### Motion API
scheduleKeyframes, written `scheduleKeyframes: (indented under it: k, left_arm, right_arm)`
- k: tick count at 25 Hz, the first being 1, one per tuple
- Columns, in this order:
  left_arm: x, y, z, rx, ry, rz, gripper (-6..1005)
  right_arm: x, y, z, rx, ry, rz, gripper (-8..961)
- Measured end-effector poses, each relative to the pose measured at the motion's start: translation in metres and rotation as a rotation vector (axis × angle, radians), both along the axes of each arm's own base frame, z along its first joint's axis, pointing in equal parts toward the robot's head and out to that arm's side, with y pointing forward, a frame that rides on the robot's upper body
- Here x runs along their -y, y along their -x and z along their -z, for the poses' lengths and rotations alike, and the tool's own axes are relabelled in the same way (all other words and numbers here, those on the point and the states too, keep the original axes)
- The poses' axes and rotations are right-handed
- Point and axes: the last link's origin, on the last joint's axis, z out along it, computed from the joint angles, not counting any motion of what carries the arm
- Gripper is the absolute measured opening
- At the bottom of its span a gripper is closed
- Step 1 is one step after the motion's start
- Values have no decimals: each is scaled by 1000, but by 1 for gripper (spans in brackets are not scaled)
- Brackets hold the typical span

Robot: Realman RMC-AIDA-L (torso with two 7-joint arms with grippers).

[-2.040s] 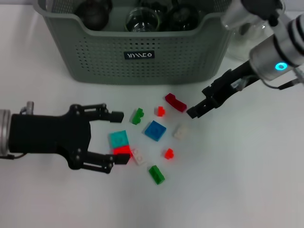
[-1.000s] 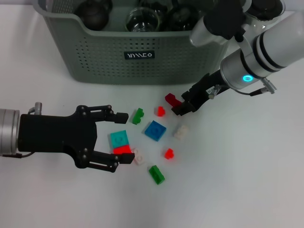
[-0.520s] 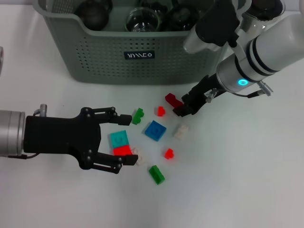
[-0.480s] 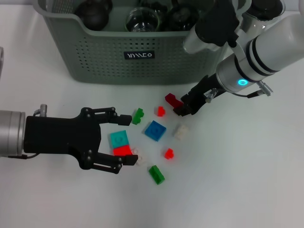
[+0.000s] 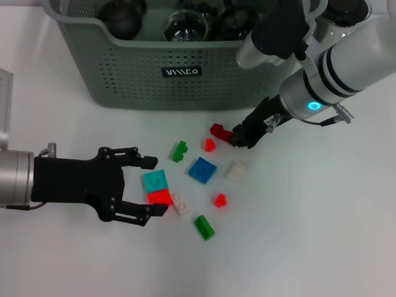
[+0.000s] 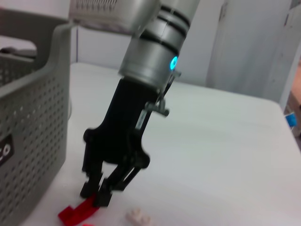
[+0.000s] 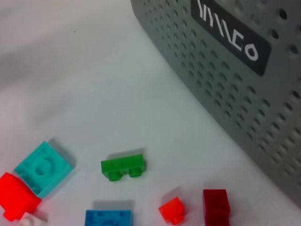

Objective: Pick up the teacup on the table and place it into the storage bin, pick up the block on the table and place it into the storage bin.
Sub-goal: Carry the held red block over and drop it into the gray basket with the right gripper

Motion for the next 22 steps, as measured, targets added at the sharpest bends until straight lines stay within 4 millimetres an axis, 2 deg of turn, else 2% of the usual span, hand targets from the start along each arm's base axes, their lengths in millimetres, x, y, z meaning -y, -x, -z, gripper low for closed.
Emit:
scheduleKeyframes:
  k: [7,12,18,22]
  left_arm:
    - [1,3,1,-10,-1,-11,892]
    - [1,2,2,1,4,-14,892]
    - [1,2,3,3,2,-19,892]
    - [2,3,5,12,13,-28,891]
  right_arm:
    - [4,3,-13,-20,23,18,195]
    - [7,5,-43,-56,43,30,194]
    - [28,10,-76,-87,143,41,195]
    - [42,28,-99,-160,228,14,195]
